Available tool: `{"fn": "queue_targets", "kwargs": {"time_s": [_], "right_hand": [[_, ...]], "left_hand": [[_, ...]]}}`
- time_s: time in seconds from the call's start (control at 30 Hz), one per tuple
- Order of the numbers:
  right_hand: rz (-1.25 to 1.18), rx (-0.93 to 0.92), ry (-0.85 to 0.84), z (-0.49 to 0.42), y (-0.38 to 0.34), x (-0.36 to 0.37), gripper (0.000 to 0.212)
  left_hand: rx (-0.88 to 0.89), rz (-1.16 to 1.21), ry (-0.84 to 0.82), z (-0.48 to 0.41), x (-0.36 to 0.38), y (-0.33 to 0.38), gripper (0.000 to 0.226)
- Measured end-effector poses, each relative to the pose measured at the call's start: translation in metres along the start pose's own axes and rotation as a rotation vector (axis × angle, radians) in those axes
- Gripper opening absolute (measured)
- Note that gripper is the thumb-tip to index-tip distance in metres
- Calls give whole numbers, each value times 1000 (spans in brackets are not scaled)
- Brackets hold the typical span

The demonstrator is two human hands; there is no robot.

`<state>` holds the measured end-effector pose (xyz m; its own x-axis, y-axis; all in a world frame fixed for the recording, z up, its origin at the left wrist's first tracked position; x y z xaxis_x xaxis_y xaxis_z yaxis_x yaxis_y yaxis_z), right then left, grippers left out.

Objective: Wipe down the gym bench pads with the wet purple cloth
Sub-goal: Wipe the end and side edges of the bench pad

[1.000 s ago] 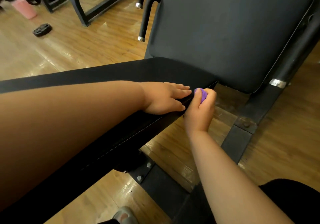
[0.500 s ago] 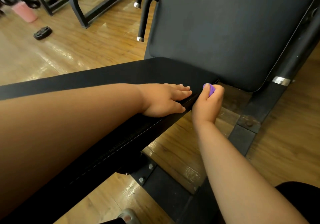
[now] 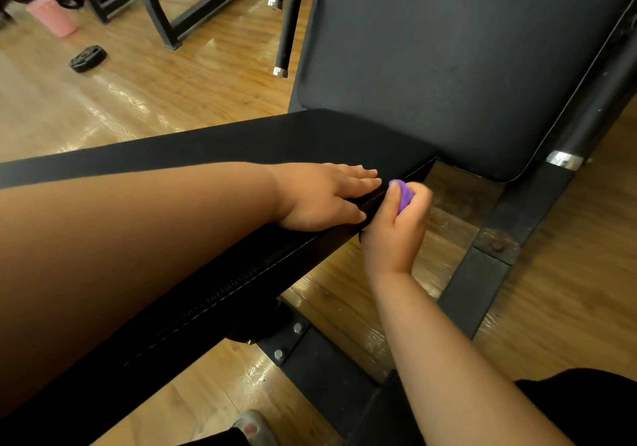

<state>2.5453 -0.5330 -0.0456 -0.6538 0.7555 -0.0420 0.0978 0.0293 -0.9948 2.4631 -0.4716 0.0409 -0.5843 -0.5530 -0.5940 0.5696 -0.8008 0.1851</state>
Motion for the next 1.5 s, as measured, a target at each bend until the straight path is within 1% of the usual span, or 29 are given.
{"fn": "queue_targets", "kwargs": {"time_s": [0.03, 0.17, 0.27, 0.33, 0.4, 0.53, 0.73, 0.83, 0.9, 0.97, 1.07, 1.13, 1.23, 1.3, 1.4, 1.43, 1.5], "right_hand": [[7, -7, -6, 3, 0, 1, 5], [-2, 107, 38, -22, 6, -6, 6], [-72, 134, 41, -14, 11, -5, 6], [-113, 176, 29, 3, 18, 2, 6], [-112, 203, 46, 7, 21, 3, 7], [-81, 247, 80, -18, 28, -3, 10], [-238, 353, 99, 9, 39, 8, 12], [-216, 394, 134, -7, 44, 3, 17], [-255, 430, 151, -22, 52, 0, 18], [-311, 442, 151, -18, 58, 3, 16], [-391, 449, 115, 11, 57, 15, 15], [-382, 442, 134, 11, 56, 14, 16], [-375, 484, 181, -19, 65, 4, 15], [-432, 517, 171, -23, 72, 6, 15], [-491, 540, 115, 1, 73, 19, 14], [-499, 531, 110, 8, 71, 21, 13], [-441, 489, 123, 4, 71, 16, 14]], "left_hand": [[-2, -8, -9, 0, 1, 0, 61], [-27, -33, -60, -1, -1, 1, 59], [-33, -56, 2, -8, -19, -2, 53], [-36, -67, 34, -17, -25, -4, 54], [-17, -69, 32, -28, -22, -5, 56], [15, -17, 28, -38, -18, -7, 56], [38, -14, 28, -40, -18, -6, 55], [46, -13, 29, -39, -18, -4, 54], [46, -11, 24, -39, -17, -3, 54], [47, -12, 22, -40, -17, -3, 54], [50, -10, 19, -41, -17, -5, 54], [51, -12, 18, -42, -17, -5, 54], [53, -8, 11, -43, -16, -5, 54], [53, 3, 14, -42, -16, -6, 54], [50, 6, 20, -42, -17, -7, 54], [51, 4, 23, -42, -17, -6, 54], [55, -1, 24, -42, -17, -6, 54]]}}
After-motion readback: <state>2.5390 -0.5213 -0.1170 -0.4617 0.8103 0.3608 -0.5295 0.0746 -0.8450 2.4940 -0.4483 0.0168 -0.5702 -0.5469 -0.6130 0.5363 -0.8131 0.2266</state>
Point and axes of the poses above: each hand's wrist, its own z-axis away from the middle knuckle, its own x-axis out of the palm, y = z × x, the point moved 9 cm from there along -z, towards the middle knuckle, and after that the axes turned 15 degrees about -y, right-handed, at the moved point
